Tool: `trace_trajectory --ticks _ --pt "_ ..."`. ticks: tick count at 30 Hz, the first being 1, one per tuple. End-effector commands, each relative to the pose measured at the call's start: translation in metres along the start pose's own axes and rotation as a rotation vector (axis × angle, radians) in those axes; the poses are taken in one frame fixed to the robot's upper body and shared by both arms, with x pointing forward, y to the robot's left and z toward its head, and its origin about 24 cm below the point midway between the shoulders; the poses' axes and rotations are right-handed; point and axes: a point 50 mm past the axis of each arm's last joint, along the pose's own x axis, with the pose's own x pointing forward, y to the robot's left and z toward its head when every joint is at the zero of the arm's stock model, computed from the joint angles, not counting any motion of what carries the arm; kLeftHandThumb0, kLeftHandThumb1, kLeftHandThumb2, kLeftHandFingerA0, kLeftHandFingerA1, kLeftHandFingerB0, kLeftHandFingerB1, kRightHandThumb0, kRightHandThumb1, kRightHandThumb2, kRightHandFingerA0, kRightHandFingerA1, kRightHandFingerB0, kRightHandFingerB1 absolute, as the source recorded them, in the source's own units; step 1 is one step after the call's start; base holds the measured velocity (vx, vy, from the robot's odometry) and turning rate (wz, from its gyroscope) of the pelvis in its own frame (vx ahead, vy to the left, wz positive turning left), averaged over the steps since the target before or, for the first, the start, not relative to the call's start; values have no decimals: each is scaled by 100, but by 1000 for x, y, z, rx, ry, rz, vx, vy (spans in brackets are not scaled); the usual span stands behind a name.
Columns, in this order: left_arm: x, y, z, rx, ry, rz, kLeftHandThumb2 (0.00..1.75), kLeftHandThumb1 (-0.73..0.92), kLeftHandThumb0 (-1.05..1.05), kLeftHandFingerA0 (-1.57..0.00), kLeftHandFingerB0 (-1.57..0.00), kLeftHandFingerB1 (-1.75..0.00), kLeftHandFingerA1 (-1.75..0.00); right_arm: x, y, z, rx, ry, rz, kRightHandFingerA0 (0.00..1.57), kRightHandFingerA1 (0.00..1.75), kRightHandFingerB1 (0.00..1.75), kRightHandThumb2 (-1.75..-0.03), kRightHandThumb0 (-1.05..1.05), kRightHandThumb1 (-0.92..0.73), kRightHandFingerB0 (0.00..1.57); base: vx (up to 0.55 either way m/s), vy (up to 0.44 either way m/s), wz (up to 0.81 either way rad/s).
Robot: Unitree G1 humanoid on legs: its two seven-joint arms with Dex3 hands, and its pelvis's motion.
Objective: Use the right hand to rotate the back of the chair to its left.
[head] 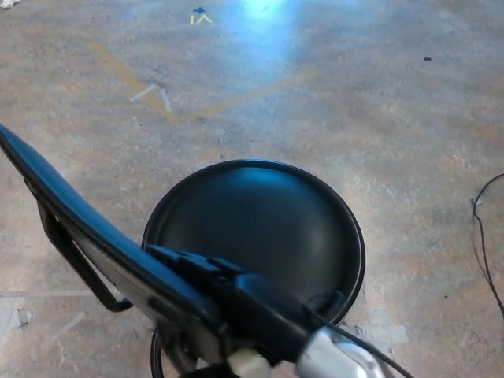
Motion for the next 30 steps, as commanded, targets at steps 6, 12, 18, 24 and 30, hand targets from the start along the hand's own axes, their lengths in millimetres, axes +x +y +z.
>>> trace_trajectory --ticks 6,12,18,24,30 --pt "0 4 -1 7 0 12 64 80 -50 -62 -54 -45 -50 47 27 20 -48 -28 145 0 0 0 -79 -100 -59 0 0 0 0" --pt "0 5 -2 -22 6 6 64 79 -50 -61 -56 -46 -50 68 38 25 -70 -4 229 0 33 28 -100 -104 -58 0 0 0 0" --pt "0 5 -3 -19 9 9 64 80 -51 -64 -57 -46 -51 68 25 15 -84 17 171 0 0 0 -62 -100 -68 0 0 0 0" --pt "-1 -2 -7 -35 15 1 64 79 -51 -62 -55 -45 -51 45 -1 -1 -102 16 71 0 0 0 -61 -98 -70 0 0 0 0" --pt "-2 -5 -12 -9 26 -11 64 81 -54 -57 -52 -44 -48 -12 -30 -11 -128 -1 -85 0 20 11 -97 -105 -62 0 0 0 0"
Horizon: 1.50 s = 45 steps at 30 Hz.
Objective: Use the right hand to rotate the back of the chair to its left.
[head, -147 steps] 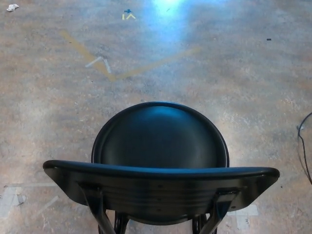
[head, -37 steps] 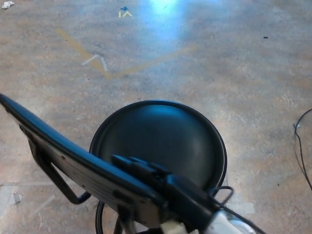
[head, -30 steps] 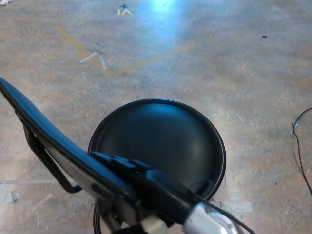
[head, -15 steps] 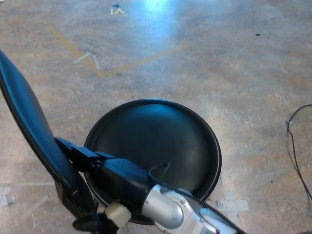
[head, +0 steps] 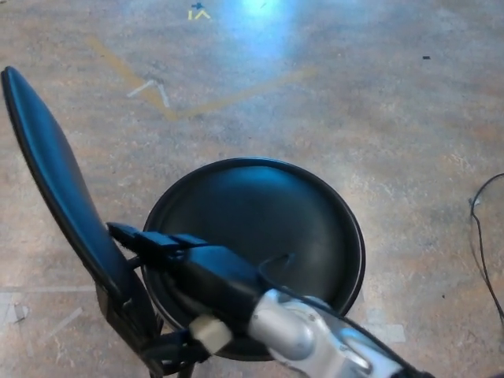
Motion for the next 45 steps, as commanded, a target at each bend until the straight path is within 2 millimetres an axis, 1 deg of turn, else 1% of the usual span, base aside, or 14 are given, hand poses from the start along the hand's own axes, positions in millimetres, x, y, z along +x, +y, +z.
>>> trace_trajectory --ticks 1,5,8,9,17,19,20,21,23,31,32,34,35,45 --pt "-2 -4 -11 11 24 -11 64 81 -54 -57 -52 -44 -48 -45 -19 -8 -22 -31 -108 0 20 11 -97 -105 -62 0 0 0 0" --pt "-2 -5 -12 19 26 -12 67 76 -55 -57 -47 -43 -49 -104 -38 -21 -48 30 -249 0 0 0 -61 -93 -69 0 0 0 0" --pt "-2 -5 -13 23 24 -12 104 64 -48 -53 -38 -56 -64 -142 -45 -29 -71 69 -342 0 10 0 -99 -105 -64 0 0 0 0" --pt "-2 -5 -13 29 26 -10 64 80 -52 -58 -51 -43 -49 -154 -46 -32 -78 93 -381 0 8 0 -98 -105 -64 0 0 0 0" --pt "-3 -8 -15 57 27 -14 64 81 -52 -58 -49 -43 -49 -233 -42 -69 -136 371 -593 0 14 8 -102 -89 -69 0 0 0 0" --pt "-3 -8 -15 52 29 -19 105 64 -49 -52 -35 -55 -65 -246 -36 -81 -64 463 -651 0 11 3 -65 -76 -82 0 0 0 0" --pt "-3 -8 -15 55 28 -18 105 66 -51 -52 -37 -55 -64 -257 -29 -93 -26 555 -690 0 14 10 -104 -84 -72 0 0 0 0" --pt "-3 -8 -15 54 25 -17 105 65 -50 -53 -38 -56 -65 -263 -24 -101 -2 603 -714 0 16 11 -64 -69 -84 0 0 0 0" --pt "-3 -8 -14 49 20 -21 105 67 -52 -51 -37 -55 -63 -271 -18 -109 26 656 -743 0 18 15 -101 -75 -68 0 0 0 0" --pt "-2 -9 -12 53 15 -24 105 64 -49 -52 -36 -55 -64 -301 21 -150 197 1042 -747 0 16 16 -112 -77 -82 0 0 0 0" --pt "-2 -9 -12 48 18 -23 64 81 -54 -57 -50 -42 -48 -303 25 -152 227 1069 -741 0 20 19 -112 -73 -80 0 0 0 0" --pt "-2 -10 -11 45 14 -18 64 81 -54 -58 -50 -43 -49 -306 33 -156 280 1132 -734 0 16 16 -74 -68 -92 0 0 0 0" --pt "-2 -10 -11 44 16 -14 64 81 -54 -59 -50 -44 -50 -307 35 -157 288 1150 -726 0 21 19 -114 -72 -82 0 0 0 0" --pt "-3 -11 -12 14 22 -18 64 81 -54 -56 -48 -43 -49 -313 52 -164 415 1281 -698 0 15 10 -117 -83 -89 0 0 0 0"
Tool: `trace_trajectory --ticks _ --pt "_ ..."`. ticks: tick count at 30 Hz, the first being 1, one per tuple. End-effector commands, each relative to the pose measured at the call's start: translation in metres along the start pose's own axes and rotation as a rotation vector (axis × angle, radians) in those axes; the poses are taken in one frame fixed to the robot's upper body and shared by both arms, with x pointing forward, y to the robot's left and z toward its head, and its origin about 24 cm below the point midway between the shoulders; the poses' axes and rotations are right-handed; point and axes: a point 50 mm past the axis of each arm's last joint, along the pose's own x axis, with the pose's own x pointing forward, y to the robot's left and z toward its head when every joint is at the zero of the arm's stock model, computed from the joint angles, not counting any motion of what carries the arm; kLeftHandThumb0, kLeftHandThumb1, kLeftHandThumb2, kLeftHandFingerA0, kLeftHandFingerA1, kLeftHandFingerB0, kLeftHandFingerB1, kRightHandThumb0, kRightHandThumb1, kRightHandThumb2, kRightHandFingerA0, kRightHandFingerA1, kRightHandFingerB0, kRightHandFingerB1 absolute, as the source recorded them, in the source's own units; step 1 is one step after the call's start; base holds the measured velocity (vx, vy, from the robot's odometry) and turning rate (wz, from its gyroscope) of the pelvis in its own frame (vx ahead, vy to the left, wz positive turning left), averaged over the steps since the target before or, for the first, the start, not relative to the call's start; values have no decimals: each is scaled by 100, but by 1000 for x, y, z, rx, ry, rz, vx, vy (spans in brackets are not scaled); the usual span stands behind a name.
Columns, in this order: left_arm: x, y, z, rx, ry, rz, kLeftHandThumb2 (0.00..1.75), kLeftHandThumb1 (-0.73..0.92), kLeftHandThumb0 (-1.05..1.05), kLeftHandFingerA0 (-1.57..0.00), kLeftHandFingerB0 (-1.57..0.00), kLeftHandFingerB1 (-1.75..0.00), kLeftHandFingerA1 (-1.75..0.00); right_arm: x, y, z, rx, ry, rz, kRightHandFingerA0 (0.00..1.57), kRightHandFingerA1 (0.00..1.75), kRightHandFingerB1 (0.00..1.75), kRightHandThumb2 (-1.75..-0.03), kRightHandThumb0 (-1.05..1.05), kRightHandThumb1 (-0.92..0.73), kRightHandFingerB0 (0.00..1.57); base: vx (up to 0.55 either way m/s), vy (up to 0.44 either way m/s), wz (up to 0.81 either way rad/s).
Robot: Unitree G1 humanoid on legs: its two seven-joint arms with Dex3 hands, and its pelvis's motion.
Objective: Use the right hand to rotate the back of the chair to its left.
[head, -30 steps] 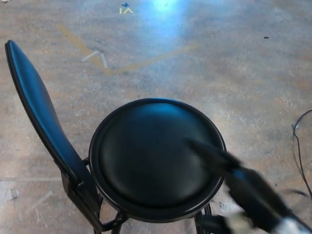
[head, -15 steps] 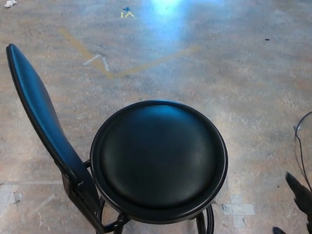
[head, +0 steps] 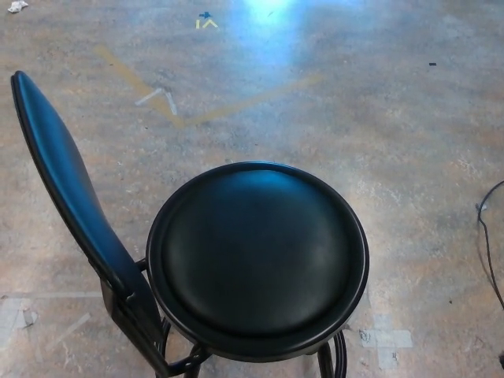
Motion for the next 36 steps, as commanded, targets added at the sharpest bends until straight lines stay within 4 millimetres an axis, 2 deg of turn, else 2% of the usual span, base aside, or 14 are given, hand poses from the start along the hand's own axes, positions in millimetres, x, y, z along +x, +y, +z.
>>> trace_trajectory --ticks 1,11,13,14,15,16,18,19,20,25,28,29,30,36 --pt "-1 -1 -4 -20 5 7 64 80 -54 -56 -49 -44 -50 -3 4 -15 89 159 -49 0 15 10 -116 -82 -89 0 0 0 0" --pt "-1 -2 -4 -59 -10 33 62 77 -50 -59 -53 -47 -53 -6 7 -25 208 252 -13 1 19 14 -115 -78 -87 0 0 0 0" --pt "-1 -2 -4 25 -8 14 64 82 -54 -56 -48 -44 -49 -8 8 -27 221 263 -7 4 19 13 -112 -80 -85 3 0 0 0" --pt "-1 -2 -3 1 -9 8 105 64 -49 -52 -36 -56 -65 -9 9 -28 231 272 -5 5 18 13 -113 -80 -86 4 0 0 0" --pt "-1 -2 -3 -1 -8 10 105 64 -49 -52 -36 -56 -65 -9 9 -29 229 274 -4 5 18 13 -113 -80 -86 4 0 0 0" --pt "-1 -2 -3 -1 -7 17 64 80 -55 -58 -51 -45 -50 -9 10 -29 225 277 -3 7 19 11 -113 -83 -87 6 0 0 0" --pt "-1 -3 -2 -28 -7 18 66 75 -55 -55 -45 -46 -53 -9 10 -29 237 282 -1 8 19 11 -112 -83 -86 7 0 0 0" --pt "-1 -2 -2 -10 -12 20 65 81 -54 -58 -49 -44 -50 -10 11 -29 247 287 -2 1 35 22 -113 -71 -79 0 0 0 0" --pt "-1 -2 -2 -4 -10 21 64 81 -54 -57 -49 -43 -50 -10 11 -30 248 291 -1 8 26 14 -112 -81 -84 6 0 0 0" --pt "-1 -2 0 -30 -23 21 65 83 -54 -59 -51 -43 -48 -9 10 -29 260 293 -2 6 17 13 -112 -81 -85 5 0 0 0" --pt "-1 -2 0 -15 -25 23 65 83 -54 -59 -51 -43 -48 -9 10 -29 262 294 -2 6 17 13 -112 -81 -85 5 0 0 0" --pt "0 -2 2 -41 -33 26 64 81 -52 -62 -55 -45 -50 -8 9 -29 260 295 -2 1 34 22 -112 -70 -79 0 0 0 0" --pt "0 -3 5 -76 -45 28 64 82 -52 -63 -55 -45 -50 -6 8 -28 257 296 -3 1 37 22 -112 -70 -79 0 0 0 0" --pt "0 -4 9 -92 -52 17 65 83 -51 -62 -54 -45 -51 -3 8 -25 264 287 0 7 28 15 -110 -79 -82 6 0 0 0"
